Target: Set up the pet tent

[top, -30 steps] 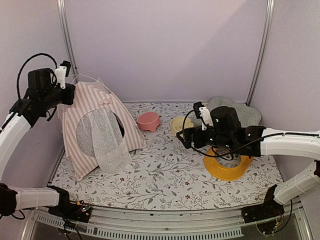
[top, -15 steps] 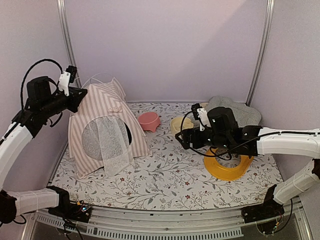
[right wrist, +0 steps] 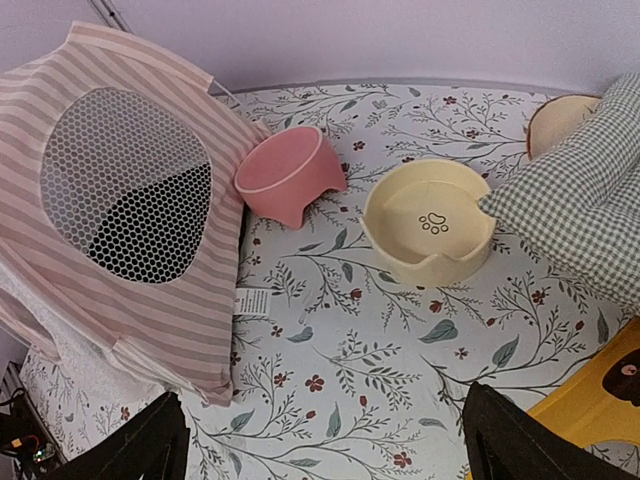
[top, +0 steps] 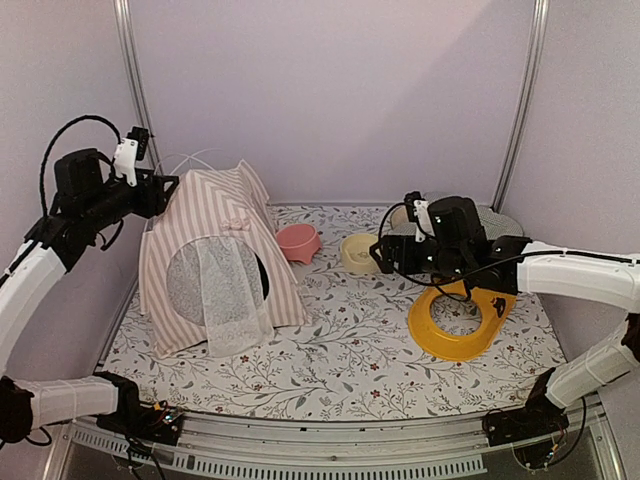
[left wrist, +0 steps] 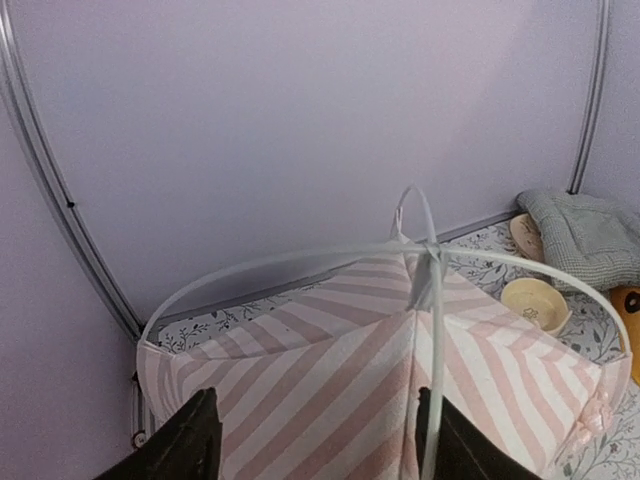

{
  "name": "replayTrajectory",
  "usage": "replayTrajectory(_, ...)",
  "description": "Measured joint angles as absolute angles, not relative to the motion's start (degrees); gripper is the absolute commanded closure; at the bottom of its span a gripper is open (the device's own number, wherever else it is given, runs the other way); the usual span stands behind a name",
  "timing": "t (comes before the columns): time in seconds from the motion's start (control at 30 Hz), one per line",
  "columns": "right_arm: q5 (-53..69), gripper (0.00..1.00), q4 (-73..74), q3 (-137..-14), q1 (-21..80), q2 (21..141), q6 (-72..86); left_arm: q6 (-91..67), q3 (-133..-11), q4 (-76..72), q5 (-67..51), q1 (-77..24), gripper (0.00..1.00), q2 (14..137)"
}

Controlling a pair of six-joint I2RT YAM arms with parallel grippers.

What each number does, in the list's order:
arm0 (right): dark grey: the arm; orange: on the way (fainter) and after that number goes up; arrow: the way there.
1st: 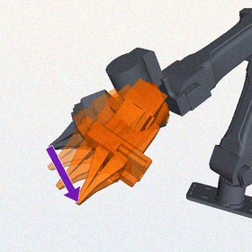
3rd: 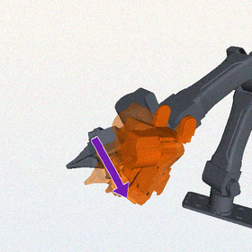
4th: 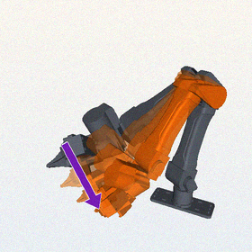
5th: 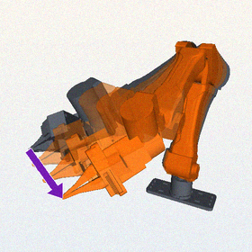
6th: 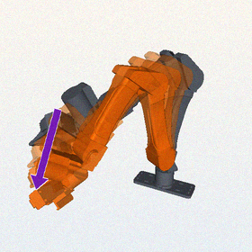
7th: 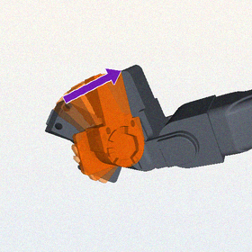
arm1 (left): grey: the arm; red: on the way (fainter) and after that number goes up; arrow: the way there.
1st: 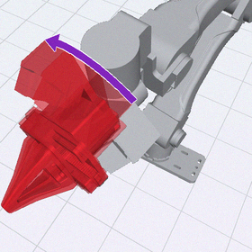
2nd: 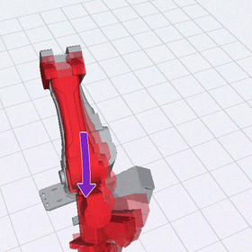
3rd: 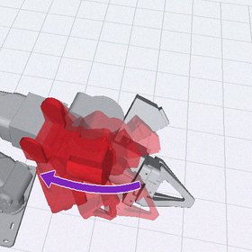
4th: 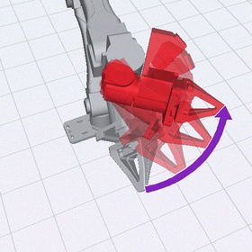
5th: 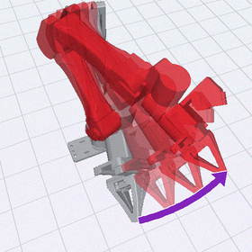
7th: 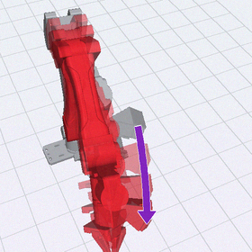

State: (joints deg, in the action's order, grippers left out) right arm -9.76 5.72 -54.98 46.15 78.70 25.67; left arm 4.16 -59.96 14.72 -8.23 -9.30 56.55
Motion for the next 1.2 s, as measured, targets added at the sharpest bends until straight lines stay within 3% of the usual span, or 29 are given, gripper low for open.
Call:
replayTrajectory(0.03, -9.78, 0.03, 6.20, -55.05, 45.45, 78.70, 25.89, 4.23, -60.34, 14.92, -7.27, -9.30, 0.03, 56.27)
replayTrajectory(0.07, -9.76, 0.03, 6.70, -55.13, 44.36, 78.70, 26.17, 3.53, -60.95, 15.35, -6.11, -9.30, 0.01, 55.83)
replayTrajectory(0.57, -11.07, 0.03, 11.49, -55.22, 37.56, 76.95, 29.89, -1.23, -66.11, 19.22, -10.13, -12.82, 0.01, 49.04)
replayTrajectory(0.97, -13.15, 0.01, 14.41, -55.37, 32.23, 76.01, 32.64, -4.10, -66.78, 20.45, -6.31, -37.45, 0.01, 52.99)
replayTrajectory(1.2, -11.99, 0.02, 17.28, -63.61, 26.52, 85.19, 32.34, -7.07, -62.15, 15.53, -5.93, -48.29, 0.01, 58.78)
